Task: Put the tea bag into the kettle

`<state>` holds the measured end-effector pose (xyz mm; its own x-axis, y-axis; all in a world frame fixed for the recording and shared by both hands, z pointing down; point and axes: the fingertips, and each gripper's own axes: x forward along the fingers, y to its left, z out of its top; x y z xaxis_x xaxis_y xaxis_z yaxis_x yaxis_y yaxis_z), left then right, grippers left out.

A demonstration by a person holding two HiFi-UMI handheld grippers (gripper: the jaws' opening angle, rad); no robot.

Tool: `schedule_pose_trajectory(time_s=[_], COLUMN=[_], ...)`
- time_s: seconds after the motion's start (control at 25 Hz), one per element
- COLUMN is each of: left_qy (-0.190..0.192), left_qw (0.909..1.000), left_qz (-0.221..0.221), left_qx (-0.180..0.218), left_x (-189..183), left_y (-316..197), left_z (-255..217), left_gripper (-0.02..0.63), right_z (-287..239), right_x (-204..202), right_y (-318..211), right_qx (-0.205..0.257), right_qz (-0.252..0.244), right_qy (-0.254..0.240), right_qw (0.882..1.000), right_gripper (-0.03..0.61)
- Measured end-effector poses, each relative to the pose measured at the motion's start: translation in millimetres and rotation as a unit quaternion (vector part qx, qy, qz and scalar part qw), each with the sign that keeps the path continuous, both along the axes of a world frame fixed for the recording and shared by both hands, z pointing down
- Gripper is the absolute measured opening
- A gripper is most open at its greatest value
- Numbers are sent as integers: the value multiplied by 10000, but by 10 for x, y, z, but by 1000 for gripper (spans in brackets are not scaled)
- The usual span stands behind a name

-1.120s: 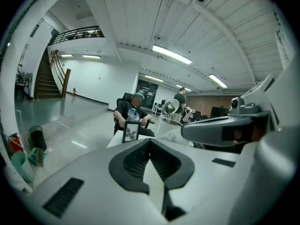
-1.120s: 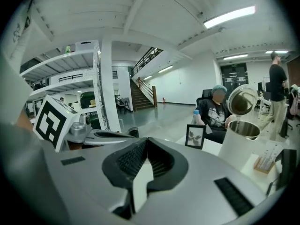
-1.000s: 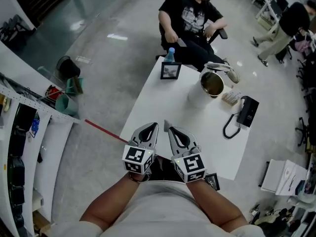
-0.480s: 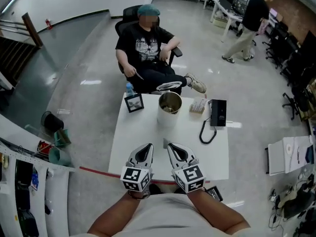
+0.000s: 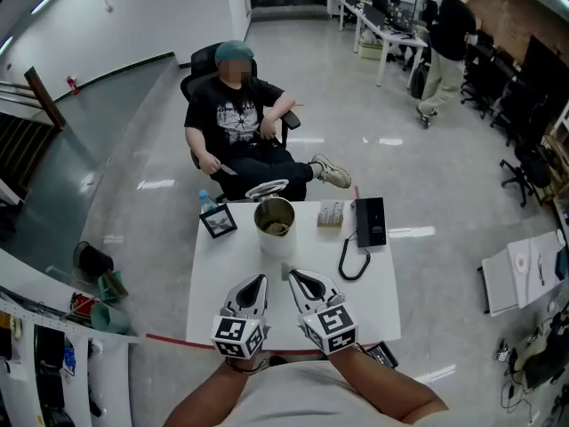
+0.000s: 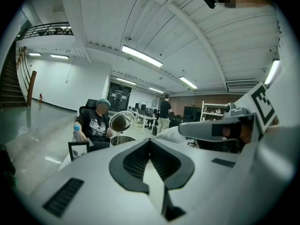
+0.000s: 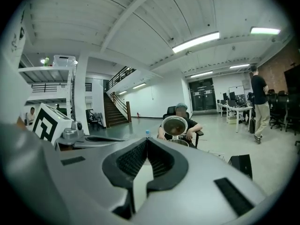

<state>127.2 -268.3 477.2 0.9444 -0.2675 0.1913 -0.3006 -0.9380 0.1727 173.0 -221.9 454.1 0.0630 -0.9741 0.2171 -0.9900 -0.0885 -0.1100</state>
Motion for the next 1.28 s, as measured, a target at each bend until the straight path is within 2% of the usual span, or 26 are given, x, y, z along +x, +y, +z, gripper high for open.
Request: schedule_pose_trajectory(time_s=[0.32, 0.72, 1.0, 1.28], left_qy=[-87, -190, -211, -196], left_qw=[9991, 9948, 9946, 9961], left_qz=[-410, -913, -967, -818], left_qx=[80, 397, 299, 261], left_x=[382, 750, 872, 987], left_y=[-48, -102, -355, -697], left_z=[-67, -198, -131, -70], left_gripper=[8, 8, 8, 8], right_z=[-75, -164, -88, -45], right_x=[415, 780, 911, 1015], right_y=[-48, -235, -475, -845], right_qx=[85, 182, 107, 55], right_qz=[-434, -1103, -1145, -955], right_qy=[-64, -71, 54, 70], right_qw=[9990, 9937, 9934, 9954], right_gripper=[14, 14, 14, 14])
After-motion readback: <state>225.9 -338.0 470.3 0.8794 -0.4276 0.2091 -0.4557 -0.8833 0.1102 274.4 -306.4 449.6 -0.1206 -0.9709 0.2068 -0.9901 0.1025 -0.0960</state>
